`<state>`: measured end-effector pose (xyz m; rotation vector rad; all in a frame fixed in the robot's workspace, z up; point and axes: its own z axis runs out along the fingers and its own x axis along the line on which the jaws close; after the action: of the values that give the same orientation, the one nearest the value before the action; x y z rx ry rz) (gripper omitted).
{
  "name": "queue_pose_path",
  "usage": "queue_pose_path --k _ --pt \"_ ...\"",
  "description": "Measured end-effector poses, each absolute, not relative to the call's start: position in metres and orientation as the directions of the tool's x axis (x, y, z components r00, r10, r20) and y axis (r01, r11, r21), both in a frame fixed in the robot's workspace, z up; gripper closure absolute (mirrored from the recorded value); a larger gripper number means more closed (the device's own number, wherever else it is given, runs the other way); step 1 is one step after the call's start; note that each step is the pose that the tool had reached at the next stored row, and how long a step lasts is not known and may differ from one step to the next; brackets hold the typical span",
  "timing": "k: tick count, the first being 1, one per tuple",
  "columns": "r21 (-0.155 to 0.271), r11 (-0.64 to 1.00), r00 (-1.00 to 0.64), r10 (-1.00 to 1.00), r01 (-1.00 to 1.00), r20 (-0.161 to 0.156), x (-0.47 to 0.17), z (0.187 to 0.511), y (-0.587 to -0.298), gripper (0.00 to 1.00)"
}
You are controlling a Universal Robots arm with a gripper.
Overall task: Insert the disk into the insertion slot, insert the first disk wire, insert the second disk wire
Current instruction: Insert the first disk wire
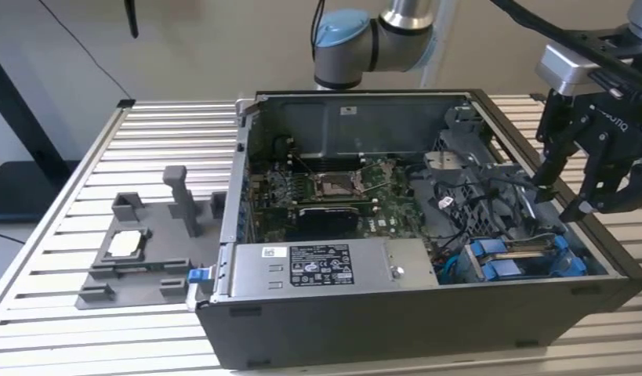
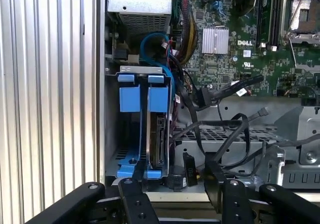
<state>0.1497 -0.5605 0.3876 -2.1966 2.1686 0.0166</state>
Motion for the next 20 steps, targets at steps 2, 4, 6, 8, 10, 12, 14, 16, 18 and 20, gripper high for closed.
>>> queue_pose_path --k 2,4,6,8,10,12,14,16,18,20 --pt "-0.031 -0.012 0.014 -0.999 -0.999 -0.046 0.1489 0.3878 -0.56 0.42" --pt "-0.031 -0.012 0.014 -0.999 -0.999 -0.046 0.1485 0.3884 -0.5597 0.42" --pt "-0.031 -0.012 0.014 -0.999 -0.999 -0.046 0.1479 0.3885 -0.5597 0.42" --pt "-0.031 -0.012 0.014 -0.999 -0.999 -0.046 0.1479 0.3885 -0.5597 0.42" --pt "-0.031 -0.012 0.014 -0.999 -0.999 -0.046 0.1479 0.3886 -0.5596 0.42" --pt "-0.031 -0.012 0.014 -0.999 -0.999 -0.046 0.1478 0.3886 -0.5596 0.42" --pt "-0.031 -0.012 0.014 -0.999 -0.999 -0.046 0.1478 0.3886 -0.5596 0.44" --pt "-0.031 -0.012 0.014 -0.999 -0.999 -0.046 0.1478 0.3886 -0.5596 0.56" --pt "-0.031 -0.012 0.014 -0.999 -0.999 -0.046 0.1478 0.3886 -0.5596 0.62" --pt "-0.031 -0.013 0.014 -0.999 -0.999 -0.046 0.1478 0.3886 -0.5596 0.74"
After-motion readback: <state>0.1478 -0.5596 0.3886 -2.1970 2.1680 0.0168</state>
